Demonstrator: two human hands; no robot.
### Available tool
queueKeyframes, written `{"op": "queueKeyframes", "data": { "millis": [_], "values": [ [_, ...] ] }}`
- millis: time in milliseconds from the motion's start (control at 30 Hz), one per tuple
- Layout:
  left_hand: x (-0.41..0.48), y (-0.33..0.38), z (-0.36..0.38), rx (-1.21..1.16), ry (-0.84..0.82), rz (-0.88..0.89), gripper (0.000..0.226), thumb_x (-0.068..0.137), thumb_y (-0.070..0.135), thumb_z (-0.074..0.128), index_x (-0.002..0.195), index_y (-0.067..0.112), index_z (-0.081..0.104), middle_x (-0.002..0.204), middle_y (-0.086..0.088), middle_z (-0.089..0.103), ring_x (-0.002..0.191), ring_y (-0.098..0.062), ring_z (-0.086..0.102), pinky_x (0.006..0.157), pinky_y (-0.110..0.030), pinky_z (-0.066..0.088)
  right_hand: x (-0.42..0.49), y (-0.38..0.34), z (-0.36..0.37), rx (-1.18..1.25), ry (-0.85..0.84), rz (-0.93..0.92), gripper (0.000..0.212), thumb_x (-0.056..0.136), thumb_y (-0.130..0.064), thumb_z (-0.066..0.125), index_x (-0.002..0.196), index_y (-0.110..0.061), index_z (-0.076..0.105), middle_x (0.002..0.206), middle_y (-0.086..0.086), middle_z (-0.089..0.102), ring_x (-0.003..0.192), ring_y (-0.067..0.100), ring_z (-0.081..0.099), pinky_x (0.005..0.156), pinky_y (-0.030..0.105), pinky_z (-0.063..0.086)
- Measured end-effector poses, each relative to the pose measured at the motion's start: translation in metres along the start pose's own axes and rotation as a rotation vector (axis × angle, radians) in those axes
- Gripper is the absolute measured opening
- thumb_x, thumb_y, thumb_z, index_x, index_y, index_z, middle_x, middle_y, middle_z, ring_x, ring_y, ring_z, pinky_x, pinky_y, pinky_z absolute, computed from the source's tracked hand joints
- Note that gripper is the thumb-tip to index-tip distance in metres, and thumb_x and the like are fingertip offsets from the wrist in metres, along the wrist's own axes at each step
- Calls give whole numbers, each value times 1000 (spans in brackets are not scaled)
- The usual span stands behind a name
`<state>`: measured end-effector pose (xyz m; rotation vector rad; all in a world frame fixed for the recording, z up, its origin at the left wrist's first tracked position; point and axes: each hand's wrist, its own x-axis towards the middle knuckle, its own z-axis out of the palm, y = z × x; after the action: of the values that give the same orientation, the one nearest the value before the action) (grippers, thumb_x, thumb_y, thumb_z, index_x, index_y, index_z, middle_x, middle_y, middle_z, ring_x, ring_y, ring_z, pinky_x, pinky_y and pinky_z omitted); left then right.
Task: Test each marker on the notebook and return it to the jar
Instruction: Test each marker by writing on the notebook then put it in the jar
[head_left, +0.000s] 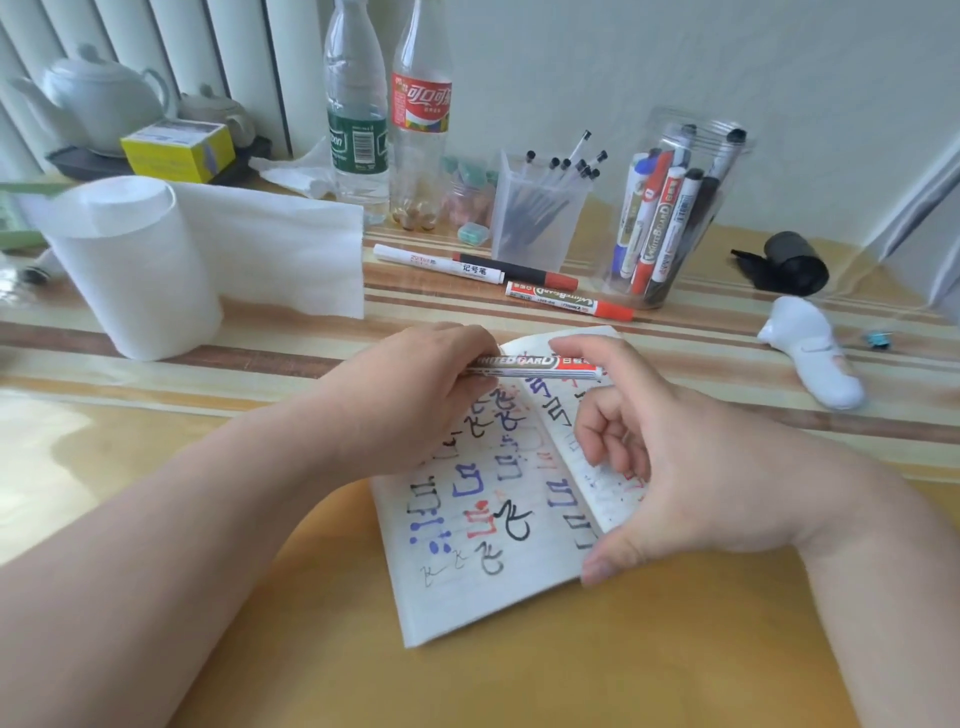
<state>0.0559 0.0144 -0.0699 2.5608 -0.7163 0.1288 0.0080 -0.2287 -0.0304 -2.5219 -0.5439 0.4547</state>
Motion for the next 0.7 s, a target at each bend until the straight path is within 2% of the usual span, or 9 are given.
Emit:
{"op": "queueKeyframes", "data": {
  "millis": [67,133,267,333,400,533,633,700],
  "values": [
    [0,-1,0,6,-3,-39,17,106,34,46,115,24,56,97,12,57,90,-14,50,71,-30,31,-4,-3,3,-44,-53,-16,151,35,-66,94,142,-74,-11,102,-19,56,80,10,59,73,30,56],
    [0,-2,0,5,12,-79,15,107,33,45,111,23,55,86,14,51,85,-18,51,68,-34,32,-6,-7,6,-92,-90,-47,148,38,-63,95,141,-77,-11,100,-19,54,78,9,58,70,26,54],
    [1,-3,-1,-42,39,-117,22,107,37,43,106,19,55,85,12,52,84,-19,51,70,-37,37,3,-14,15,-113,-57,-81,123,52,-65,88,141,-79,4,89,-11,54,71,6,55,65,24,49],
    [1,-3,-1,-59,42,-114,25,108,39,39,99,21,53,85,11,52,80,-14,50,66,-30,36,12,-18,23,-108,-1,-85,111,58,-69,84,142,-76,11,85,-11,55,70,6,55,64,26,47],
    [1,-3,0,-63,41,-118,26,109,40,38,94,22,51,82,10,51,76,-6,48,59,-20,31,18,-19,28,-113,13,-74,98,57,-76,79,138,-72,23,88,-12,56,74,6,56,65,29,49],
    [0,-5,2,-90,33,-103,19,108,42,41,102,28,52,84,14,53,75,1,50,58,-16,31,16,-13,25,-60,-67,-17,80,49,-88,74,123,-67,52,87,-7,58,67,7,55,66,37,52],
    [-1,-5,1,-134,80,-57,9,106,42,45,105,34,50,81,20,52,75,10,51,61,-9,35,14,-6,22,-1,-91,-11,71,53,-90,71,118,-65,60,84,-3,58,61,1,52,59,22,45],
    [-1,-4,2,-149,111,-30,9,106,40,47,107,32,52,82,21,53,79,13,50,65,-6,36,16,-4,23,-28,-57,-49,63,61,-83,73,117,-56,67,88,-15,58,76,-2,57,67,13,43]
  ]
}}
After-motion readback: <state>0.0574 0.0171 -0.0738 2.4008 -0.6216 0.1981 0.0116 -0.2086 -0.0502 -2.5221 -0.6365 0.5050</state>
